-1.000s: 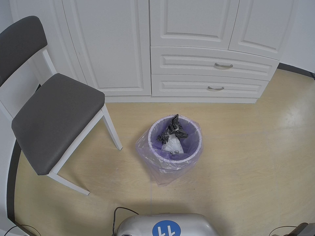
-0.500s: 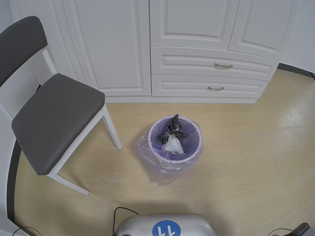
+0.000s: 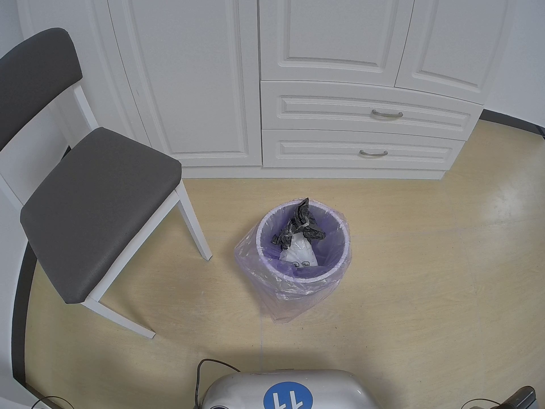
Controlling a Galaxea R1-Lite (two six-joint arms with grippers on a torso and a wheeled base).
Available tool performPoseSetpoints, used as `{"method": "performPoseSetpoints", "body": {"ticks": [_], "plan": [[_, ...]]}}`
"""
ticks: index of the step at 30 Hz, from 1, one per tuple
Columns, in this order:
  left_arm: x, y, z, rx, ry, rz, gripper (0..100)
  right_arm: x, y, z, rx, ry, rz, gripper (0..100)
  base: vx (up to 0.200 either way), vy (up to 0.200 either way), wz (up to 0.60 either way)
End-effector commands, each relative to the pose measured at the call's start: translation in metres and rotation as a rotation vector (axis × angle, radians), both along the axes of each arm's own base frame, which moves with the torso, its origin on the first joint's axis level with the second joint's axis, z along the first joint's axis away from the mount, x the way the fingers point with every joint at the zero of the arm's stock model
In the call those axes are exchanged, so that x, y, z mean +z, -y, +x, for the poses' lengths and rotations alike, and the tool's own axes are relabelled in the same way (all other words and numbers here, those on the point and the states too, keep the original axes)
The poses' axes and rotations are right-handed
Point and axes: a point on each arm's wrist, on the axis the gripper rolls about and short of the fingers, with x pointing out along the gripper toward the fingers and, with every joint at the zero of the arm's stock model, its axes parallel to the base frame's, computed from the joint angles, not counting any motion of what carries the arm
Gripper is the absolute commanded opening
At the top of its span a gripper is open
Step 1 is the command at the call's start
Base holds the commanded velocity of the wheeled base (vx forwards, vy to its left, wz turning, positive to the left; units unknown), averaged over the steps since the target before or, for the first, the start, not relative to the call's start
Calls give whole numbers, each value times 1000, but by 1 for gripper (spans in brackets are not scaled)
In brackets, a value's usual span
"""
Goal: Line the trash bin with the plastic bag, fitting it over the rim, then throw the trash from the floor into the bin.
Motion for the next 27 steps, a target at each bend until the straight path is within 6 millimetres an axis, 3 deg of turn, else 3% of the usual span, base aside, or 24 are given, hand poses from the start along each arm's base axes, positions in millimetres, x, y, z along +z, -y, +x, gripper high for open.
{"method": "performPoseSetpoints", "body": {"ticks": [1,10,19,27], "plan": [[2,-1,-34,-3,89,-4,100,-18,2,-26,7,53,-1,100,0,0,0],[7,-7,-44,-43,115,-5,100,-34,-2,-43,1,102,-9,100,0,0,0],[-28,-10,-64,-54,3,0,100,-30,-6,-50,125,133,-102,100,0,0,0],[-37,-6,-70,-30,-16,2,100,-30,-9,-43,211,154,-225,100,0,0,0]]}}
